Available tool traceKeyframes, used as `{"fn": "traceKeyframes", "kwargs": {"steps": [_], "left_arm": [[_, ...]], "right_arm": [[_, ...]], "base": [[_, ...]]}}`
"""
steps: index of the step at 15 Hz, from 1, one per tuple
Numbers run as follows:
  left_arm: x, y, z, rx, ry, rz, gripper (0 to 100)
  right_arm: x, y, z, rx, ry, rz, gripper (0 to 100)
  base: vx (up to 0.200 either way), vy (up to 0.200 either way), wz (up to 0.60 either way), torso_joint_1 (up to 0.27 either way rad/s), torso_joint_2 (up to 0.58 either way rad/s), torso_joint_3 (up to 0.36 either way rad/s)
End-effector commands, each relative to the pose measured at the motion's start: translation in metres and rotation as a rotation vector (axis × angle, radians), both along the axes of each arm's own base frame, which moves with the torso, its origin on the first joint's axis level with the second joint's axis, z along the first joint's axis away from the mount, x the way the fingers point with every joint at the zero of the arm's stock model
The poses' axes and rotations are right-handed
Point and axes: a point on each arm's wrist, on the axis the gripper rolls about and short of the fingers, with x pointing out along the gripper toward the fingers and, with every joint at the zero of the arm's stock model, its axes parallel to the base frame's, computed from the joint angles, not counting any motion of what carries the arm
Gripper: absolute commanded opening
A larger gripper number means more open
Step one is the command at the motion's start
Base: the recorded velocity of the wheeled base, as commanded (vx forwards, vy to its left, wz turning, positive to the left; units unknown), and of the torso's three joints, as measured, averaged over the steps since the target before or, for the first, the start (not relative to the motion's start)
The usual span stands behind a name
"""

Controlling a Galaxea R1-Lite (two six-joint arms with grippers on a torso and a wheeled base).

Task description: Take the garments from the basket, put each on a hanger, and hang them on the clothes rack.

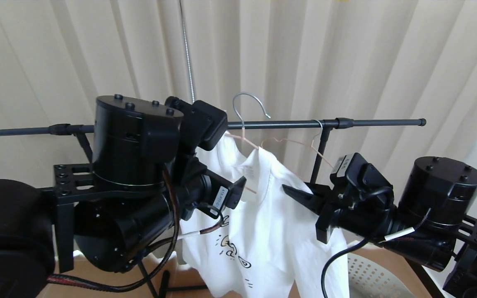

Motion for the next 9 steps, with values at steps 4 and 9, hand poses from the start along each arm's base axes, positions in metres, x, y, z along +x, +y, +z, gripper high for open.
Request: {"fn": "traceKeyframes", "kwargs": {"steps": [4,9], "left_arm": [[-0.016,0.050,0.019,-0.049,-0.052,0.075,100],[-0.010,0.107,0.013,-0.115,-0.002,0.038,100]], "right_arm": [[0.007,-0.016,-0.002,0.008,0.017,0.021,0],[0.015,-0.049,0.001,0.033,0.026,0.117,0]], "base": [[0.000,0.000,0.00,0.000,0.00,0.000],[0.000,0.000,0.00,0.000,0.00,0.000]]}}
